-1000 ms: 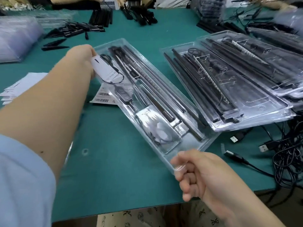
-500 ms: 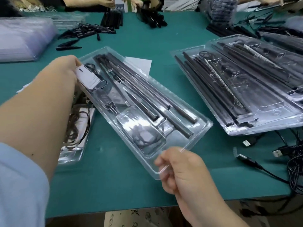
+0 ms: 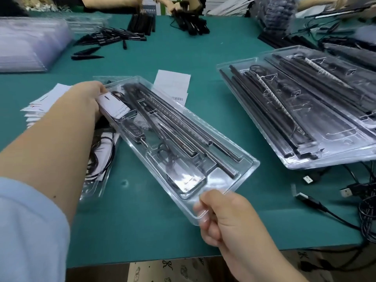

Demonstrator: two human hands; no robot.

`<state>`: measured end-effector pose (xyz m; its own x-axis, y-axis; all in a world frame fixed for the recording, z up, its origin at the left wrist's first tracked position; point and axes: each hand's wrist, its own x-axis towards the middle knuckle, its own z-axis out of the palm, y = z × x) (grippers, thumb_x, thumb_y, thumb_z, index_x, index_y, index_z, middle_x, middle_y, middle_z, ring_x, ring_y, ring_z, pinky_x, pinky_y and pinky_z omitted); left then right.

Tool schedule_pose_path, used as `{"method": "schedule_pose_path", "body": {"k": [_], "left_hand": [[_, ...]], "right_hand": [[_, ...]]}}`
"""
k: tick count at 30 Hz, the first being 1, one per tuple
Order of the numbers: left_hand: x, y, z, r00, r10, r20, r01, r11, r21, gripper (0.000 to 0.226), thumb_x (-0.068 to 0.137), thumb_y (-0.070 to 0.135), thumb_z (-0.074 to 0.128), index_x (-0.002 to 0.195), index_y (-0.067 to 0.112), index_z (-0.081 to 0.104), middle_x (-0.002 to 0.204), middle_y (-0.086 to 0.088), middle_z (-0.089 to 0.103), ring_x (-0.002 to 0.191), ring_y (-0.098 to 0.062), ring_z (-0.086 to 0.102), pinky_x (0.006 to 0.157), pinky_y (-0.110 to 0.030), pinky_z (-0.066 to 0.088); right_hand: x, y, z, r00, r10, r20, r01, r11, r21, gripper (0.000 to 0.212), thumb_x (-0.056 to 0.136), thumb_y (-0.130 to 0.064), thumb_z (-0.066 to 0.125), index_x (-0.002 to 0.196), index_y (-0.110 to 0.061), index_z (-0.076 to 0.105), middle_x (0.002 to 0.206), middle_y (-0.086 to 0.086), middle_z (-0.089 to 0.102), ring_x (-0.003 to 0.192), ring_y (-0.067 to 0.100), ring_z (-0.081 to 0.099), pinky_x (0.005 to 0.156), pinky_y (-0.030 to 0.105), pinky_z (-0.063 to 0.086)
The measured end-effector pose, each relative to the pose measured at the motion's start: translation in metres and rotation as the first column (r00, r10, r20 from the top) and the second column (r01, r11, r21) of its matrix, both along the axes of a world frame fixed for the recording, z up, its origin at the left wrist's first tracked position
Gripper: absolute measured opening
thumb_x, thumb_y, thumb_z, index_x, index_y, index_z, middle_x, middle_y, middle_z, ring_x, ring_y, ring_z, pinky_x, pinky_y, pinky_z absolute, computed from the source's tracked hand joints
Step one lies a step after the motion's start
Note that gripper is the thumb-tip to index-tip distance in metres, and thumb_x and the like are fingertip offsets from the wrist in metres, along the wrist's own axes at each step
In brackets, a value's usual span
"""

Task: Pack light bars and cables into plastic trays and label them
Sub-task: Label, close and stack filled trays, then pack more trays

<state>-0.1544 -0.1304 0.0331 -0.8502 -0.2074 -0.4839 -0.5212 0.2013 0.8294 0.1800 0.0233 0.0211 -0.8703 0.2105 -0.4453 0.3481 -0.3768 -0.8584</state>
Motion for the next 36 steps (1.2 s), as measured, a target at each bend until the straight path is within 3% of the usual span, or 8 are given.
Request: {"method": "schedule_pose_path", "body": {"k": [8,11,18,20,23,28,33,36], "left_hand": [[0.009,0.000,0.001,1.000,-0.009,0.001,0.009,1.000,0.027,0.020,0.088,0.010,0.041,0.071,0.015,0.032,0.063,0.001,0.037,0.020,-0.012,0.043,0.028,-0.018,0.038],[0.007,-0.003,0.001,1.000,-0.023,-0.007,0.023,1.000,0.003,0.020,0.086,0.011,0.038,0.069,0.015,0.029,0.061,-0.001,0.032,0.018,-0.011,0.038,0.029,-0.019,0.039],[0.003,-0.003,-0.001,0.999,-0.006,-0.035,0.007,1.000,0.024,0.019,0.083,0.010,0.036,0.069,0.017,0.025,0.061,-0.001,0.027,0.018,-0.012,0.035,0.033,-0.015,0.039],[0.005,-0.004,0.002,0.999,0.008,-0.046,-0.006,0.998,0.062,0.018,0.081,0.010,0.038,0.070,0.017,0.027,0.060,0.000,0.032,0.020,-0.012,0.039,0.036,-0.015,0.041],[0.009,-0.010,0.019,0.999,0.038,-0.022,-0.032,0.969,0.245,0.009,0.082,0.012,0.043,0.075,0.016,0.038,0.052,0.001,0.048,0.031,-0.013,0.054,0.038,-0.022,0.048],[0.020,-0.049,0.063,0.985,0.051,-0.166,0.016,0.926,0.377,0.013,0.085,0.016,0.043,0.072,0.020,0.043,0.047,0.009,0.054,0.037,-0.003,0.052,0.055,-0.007,0.040],[0.057,-0.110,0.071,0.980,0.013,-0.201,-0.009,1.000,0.018,0.014,0.091,0.017,0.041,0.078,0.017,0.046,0.066,-0.010,0.057,0.032,-0.007,0.055,0.033,-0.014,0.043],[0.095,-0.132,0.057,0.987,0.052,-0.150,-0.054,0.999,-0.003,0.009,0.085,0.014,0.037,0.080,0.014,0.045,0.054,-0.013,0.055,0.025,-0.007,0.048,0.028,-0.011,0.035]], "right_hand": [[0.002,-0.003,-0.001,0.998,-0.046,-0.033,0.046,0.999,0.006,0.032,0.072,-0.009,0.051,0.042,-0.016,0.059,0.038,0.004,0.042,0.030,0.011,0.024,0.036,0.016,0.022],[0.003,-0.005,-0.002,0.998,-0.024,-0.050,0.025,0.999,0.037,0.027,0.073,-0.014,0.057,0.047,-0.016,0.058,0.040,0.006,0.045,0.030,0.010,0.026,0.036,0.016,0.023],[0.006,-0.005,0.000,0.996,0.055,-0.066,-0.046,0.991,0.124,0.017,0.061,-0.024,0.050,0.048,-0.017,0.059,0.041,0.005,0.049,0.030,0.010,0.029,0.037,0.015,0.025],[0.006,-0.005,0.001,0.998,0.027,-0.065,-0.019,0.993,0.120,0.019,0.064,-0.023,0.055,0.046,-0.017,0.057,0.037,0.002,0.045,0.030,0.009,0.028,0.037,0.015,0.025],[0.001,0.003,0.003,0.994,-0.073,-0.081,0.086,0.982,0.170,0.029,0.075,-0.012,0.055,0.046,-0.017,0.058,0.036,-0.002,0.041,0.032,0.009,0.027,0.037,0.016,0.023],[-0.030,0.036,0.014,0.947,-0.262,-0.185,0.307,0.908,0.287,0.031,0.079,-0.011,0.051,0.050,-0.015,0.058,0.044,0.000,0.050,0.033,0.006,0.037,0.034,0.016,0.028],[-0.088,0.052,0.020,0.888,-0.384,-0.252,0.446,0.853,0.272,0.021,0.082,-0.012,0.049,0.061,-0.012,0.054,0.045,0.000,0.059,0.033,0.007,0.045,0.037,0.013,0.035],[-0.125,0.052,0.021,0.851,-0.459,-0.257,0.517,0.818,0.251,0.023,0.081,-0.014,0.050,0.058,-0.012,0.049,0.041,-0.002,0.054,0.031,0.007,0.041,0.036,0.013,0.031]]}}
